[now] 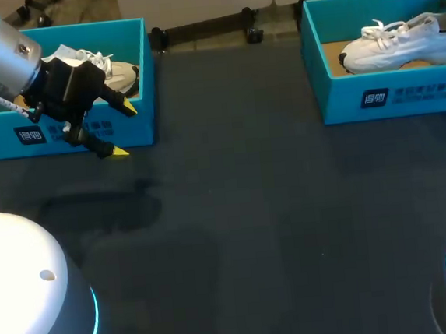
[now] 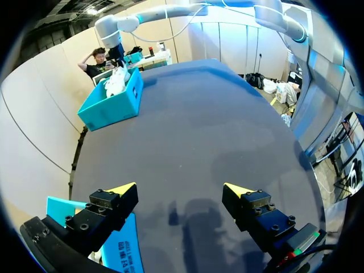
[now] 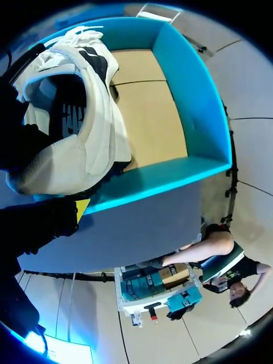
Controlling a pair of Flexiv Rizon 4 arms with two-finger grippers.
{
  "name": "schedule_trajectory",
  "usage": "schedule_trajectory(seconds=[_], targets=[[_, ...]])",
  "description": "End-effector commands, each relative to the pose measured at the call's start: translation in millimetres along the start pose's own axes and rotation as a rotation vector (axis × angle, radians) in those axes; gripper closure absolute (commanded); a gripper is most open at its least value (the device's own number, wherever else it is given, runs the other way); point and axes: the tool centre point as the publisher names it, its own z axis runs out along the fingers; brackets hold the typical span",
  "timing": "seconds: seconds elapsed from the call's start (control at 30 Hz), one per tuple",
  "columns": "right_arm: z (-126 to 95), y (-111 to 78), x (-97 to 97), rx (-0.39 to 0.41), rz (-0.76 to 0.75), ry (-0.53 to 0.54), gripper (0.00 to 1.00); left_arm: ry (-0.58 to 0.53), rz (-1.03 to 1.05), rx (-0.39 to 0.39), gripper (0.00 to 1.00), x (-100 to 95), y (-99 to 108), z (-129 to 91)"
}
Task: Take the shoe out of the shoebox, open the shoe tongue, remove and reinsert the insole, then place the shoe into the shoebox
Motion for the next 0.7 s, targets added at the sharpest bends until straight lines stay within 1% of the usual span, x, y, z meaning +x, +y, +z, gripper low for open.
schedule_trajectory(seconds=[0.03,0.13,0.3,0.7], targets=[[7,-3.0,3.3,-0.004,0.011,0.002,1.00,-0.001,0.001,-0.002,0.00,1.1,0,0],[15,-4.5,6.5,-0.007,0.022,0.000,1.00,-0.001,0.001,-0.002,0.00,1.1,0,0],[32,-12.5,9.8,-0.008,0.033,-0.013,1.00,-0.001,0.001,-0.002,0.00,1.1,0,0],[58,-24.3,11.7,0.006,0.043,-0.029,1.00,-0.001,0.001,-0.002,0.00,1.1,0,0]])
